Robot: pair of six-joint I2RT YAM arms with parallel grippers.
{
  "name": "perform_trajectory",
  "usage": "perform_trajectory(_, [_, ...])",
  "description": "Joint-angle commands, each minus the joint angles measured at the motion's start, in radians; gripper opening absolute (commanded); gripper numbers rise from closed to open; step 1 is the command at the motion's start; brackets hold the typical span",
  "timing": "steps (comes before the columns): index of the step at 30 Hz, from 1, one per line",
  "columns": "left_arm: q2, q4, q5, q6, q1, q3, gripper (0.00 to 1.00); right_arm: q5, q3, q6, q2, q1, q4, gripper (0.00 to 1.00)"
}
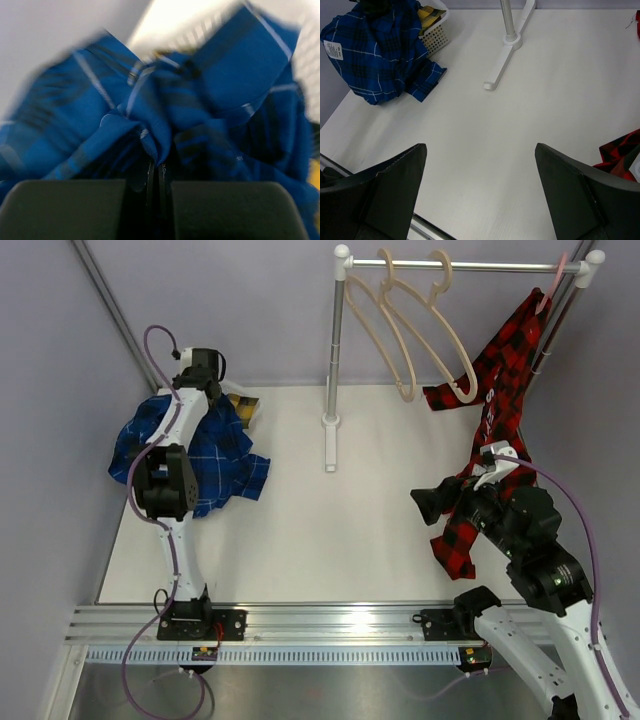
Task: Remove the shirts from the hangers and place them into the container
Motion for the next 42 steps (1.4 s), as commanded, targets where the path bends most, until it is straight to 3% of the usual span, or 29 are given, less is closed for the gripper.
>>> perform_trajectory(1, [0.058,0.0,0.117,-0.052,0.011,-0.005,0.0,0.016,0.022,-0.019,0.018,0.013,0.017,1.0])
perform_trajectory(5, [0.115,-0.065,0.236,-0.113,0.035,-0.023,0.04,0.018,0.022,-0.019,0.012,0.013,0.014,0.99])
perform_trajectory(7, [0.085,-0.068,0.267,-0.135,0.035,-0.043,0.16,0.016,0.022,-0.019,0.007,0.013,0.013,0.99])
perform_trajectory(8, [0.065,-0.066,0.29,-0.138,0.035,-0.048,0.23,0.015,0.022,-0.017,0.0,0.013,0.013,0.99])
perform_trajectory(9, [0.019,-0.066,0.304,-0.135,0.06,-0.043,0.45,0.012,0.021,-0.019,-0.003,0.015,0.014,1.0])
perform_trajectory(10, [-0.01,-0.066,0.314,-0.133,0.06,-0.04,0.55,0.009,0.016,-0.016,-0.01,0.013,0.014,0.99])
perform_trajectory(12, [-0.078,-0.068,0.331,-0.139,0.06,-0.034,0.69,0.006,0.014,-0.014,-0.023,0.013,0.016,0.99])
perform_trajectory(13, [-0.151,-0.066,0.334,-0.143,0.058,-0.028,0.82,0.0,0.014,-0.013,-0.03,0.013,0.016,0.99])
perform_trajectory(16, [-0.272,-0.066,0.341,-0.158,0.06,-0.029,0.98,-0.017,0.01,-0.011,-0.053,0.015,0.022,0.99])
perform_trajectory(23, [-0.66,-0.063,0.353,-0.225,0.06,-0.267,0.99,-0.065,0.002,-0.001,-0.092,0.013,0.037,1.0])
perform_trajectory(26, [-0.844,-0.027,0.415,-0.271,0.06,-0.472,0.99,-0.074,-0.004,0.004,-0.117,0.013,0.04,0.99])
perform_trajectory(27, [-0.895,-0.007,0.428,-0.291,0.06,-0.602,0.99,-0.076,-0.007,0.004,-0.122,0.015,0.043,0.99])
perform_trajectory(31, [-1.16,0.186,0.514,-0.296,0.06,-0.958,0.99,-0.097,-0.025,0.01,-0.143,0.015,0.062,0.99])
perform_trajectory(37, [-1.508,0.367,0.497,-0.36,0.06,-1.395,0.99,-0.125,-0.027,0.016,-0.146,0.015,0.074,0.99])
perform_trajectory(42, [-1.603,0.525,0.491,-0.463,0.06,-1.608,0.99,-0.134,-0.03,0.019,-0.143,0.016,0.079,1.0])
